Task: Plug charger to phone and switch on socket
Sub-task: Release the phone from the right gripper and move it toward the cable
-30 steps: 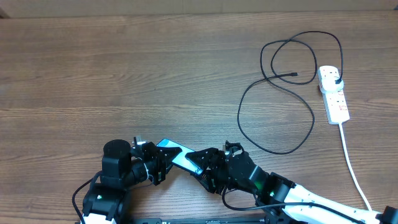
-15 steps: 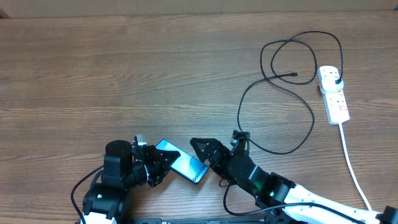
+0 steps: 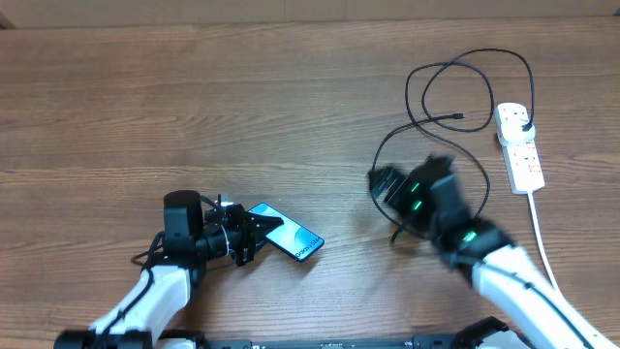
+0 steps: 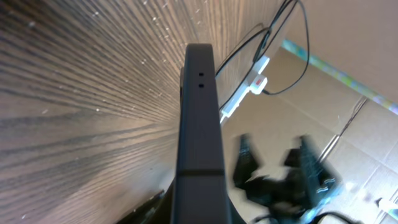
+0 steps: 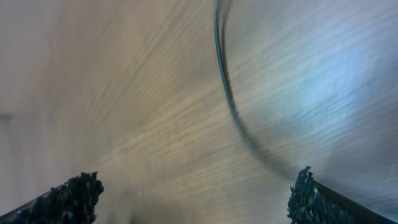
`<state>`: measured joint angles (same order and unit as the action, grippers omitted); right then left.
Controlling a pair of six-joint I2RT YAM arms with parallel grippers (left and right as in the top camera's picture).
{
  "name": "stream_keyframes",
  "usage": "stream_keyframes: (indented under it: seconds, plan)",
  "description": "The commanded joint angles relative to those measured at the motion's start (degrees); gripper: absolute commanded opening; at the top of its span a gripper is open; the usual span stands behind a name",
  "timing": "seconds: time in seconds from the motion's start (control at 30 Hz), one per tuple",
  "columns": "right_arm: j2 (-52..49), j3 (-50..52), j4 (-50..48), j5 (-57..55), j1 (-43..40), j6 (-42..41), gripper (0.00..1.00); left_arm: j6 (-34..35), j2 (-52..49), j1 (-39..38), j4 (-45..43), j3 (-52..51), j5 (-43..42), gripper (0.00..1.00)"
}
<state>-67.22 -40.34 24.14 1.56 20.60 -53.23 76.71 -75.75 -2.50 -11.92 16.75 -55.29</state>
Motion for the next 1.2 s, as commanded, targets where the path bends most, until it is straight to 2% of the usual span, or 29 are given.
stream_keyframes:
  seconds: [0.0, 0.13, 0.2, 0.23, 0.37, 0.5, 0.67, 0.9, 1.0, 1.07, 1.1, 1.17]
  plan:
    - [-4.9, -10.4, 1.7, 6.4, -10.8, 14.8, 1.00, 0.7, -4.3, 0.1, -3.8, 1.5, -6.3, 0.04]
    - [-8.8, -13.3, -2.3, 10.5, -17.8, 16.0, 0.99, 0.6, -4.8, 0.1, -3.8, 1.5, -6.3, 0.04]
    - [-12.9, -13.3, -6.7, 10.2, -18.0, 16.3, 0.78, 0.6, -4.8, 0.1, -3.8, 1.5, -6.2, 0.04]
    - [-15.8, -13.3, -8.8, 12.2, -17.7, 16.7, 0.76, 0.6, -4.8, 0.1, -3.8, 1.5, -5.9, 0.04]
    - [-29.4, -16.9, -11.8, 16.6, -17.0, 14.3, 0.75, 0.7, -4.8, 0.1, -3.8, 1.5, -5.8, 0.04]
    - [-38.0, -21.0, -13.3, 19.3, -16.9, 12.2, 0.75, 0.7, -4.8, 0.1, -3.8, 1.5, -5.7, 0.04]
    - [-41.1, -21.3, -19.1, 17.6, -16.8, 7.0, 0.75, 0.7, -4.8, 0.1, -3.8, 1.5, -5.5, 0.04]
    - [-46.1, -21.3, -22.4, 16.6, -15.5, 1.7, 0.59, 0.7, -4.8, 0.1, -3.8, 1.5, -4.9, 0.04]
    - [-47.9, -21.3, -22.4, 12.5, -14.8, -1.1, 0.58, 1.4, -4.8, 0.1, -3.8, 1.5, -4.7, 0.04]
    - [-48.7, -21.3, -23.3, 10.1, -14.8, -1.0, 0.50, 1.4, -4.8, 0.1, -3.8, 1.5, -4.7, 0.04]
    - [-48.7, -21.3, -24.2, 9.6, -14.8, -0.5, 0.42, 1.4, -4.8, 0.1, -3.8, 1.5, -4.7, 0.04]
    - [-48.7, -21.3, -25.5, 10.0, -14.8, 1.0, 0.36, 1.5, -4.8, 0.1, -3.8, 1.5, -4.7, 0.04]
